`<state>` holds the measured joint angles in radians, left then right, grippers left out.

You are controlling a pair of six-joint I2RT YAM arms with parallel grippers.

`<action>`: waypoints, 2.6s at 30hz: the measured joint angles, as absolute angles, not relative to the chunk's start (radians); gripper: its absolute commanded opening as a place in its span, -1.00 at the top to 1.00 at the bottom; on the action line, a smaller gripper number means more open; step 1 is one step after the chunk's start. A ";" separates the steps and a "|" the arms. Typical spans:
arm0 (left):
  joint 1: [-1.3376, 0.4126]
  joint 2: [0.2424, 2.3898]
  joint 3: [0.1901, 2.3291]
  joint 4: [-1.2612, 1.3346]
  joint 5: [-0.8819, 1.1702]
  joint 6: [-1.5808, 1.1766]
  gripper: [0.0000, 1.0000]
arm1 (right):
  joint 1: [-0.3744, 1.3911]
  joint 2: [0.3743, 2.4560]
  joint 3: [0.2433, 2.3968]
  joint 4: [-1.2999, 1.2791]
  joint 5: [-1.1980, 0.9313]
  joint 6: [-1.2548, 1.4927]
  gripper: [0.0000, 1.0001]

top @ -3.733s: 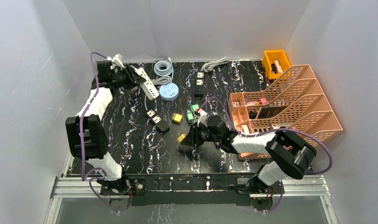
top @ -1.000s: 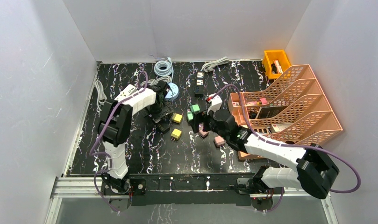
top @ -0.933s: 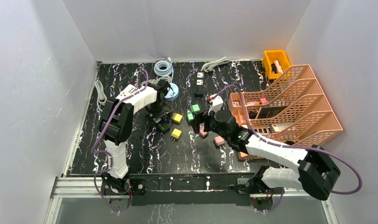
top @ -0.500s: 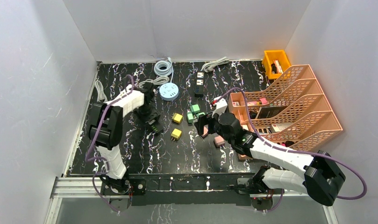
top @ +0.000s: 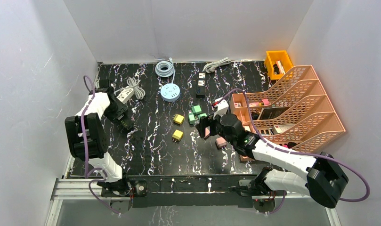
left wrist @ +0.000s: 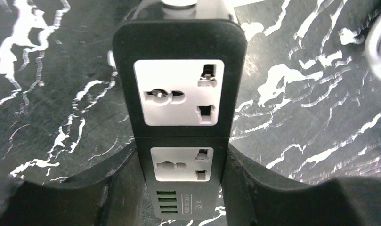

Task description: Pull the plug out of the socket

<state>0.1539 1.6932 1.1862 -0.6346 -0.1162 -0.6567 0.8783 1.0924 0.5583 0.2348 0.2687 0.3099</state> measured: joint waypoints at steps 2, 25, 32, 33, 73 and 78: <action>0.157 1.698 1.180 -0.624 -0.073 -0.636 -0.94 | 0.878 1.093 0.558 0.235 0.264 0.310 -0.97; -0.491 1.586 1.195 -0.392 0.170 -0.571 -0.60 | 0.916 1.121 0.558 0.207 0.352 0.303 -0.97; -0.554 1.659 1.077 -0.382 0.164 -0.744 -0.38 | 0.896 0.958 0.508 0.157 0.437 0.346 -0.97; -0.568 1.659 1.077 -0.376 0.162 -0.760 -0.37 | 0.894 0.949 0.499 0.147 0.443 0.352 -0.97; -0.706 1.689 1.072 -0.405 -0.067 -0.422 -0.24 | 0.891 0.942 0.448 0.077 0.435 0.386 -0.97; -0.706 1.720 1.062 -0.364 -0.039 -0.419 -0.07 | 0.891 0.943 0.448 0.077 0.435 0.386 -0.97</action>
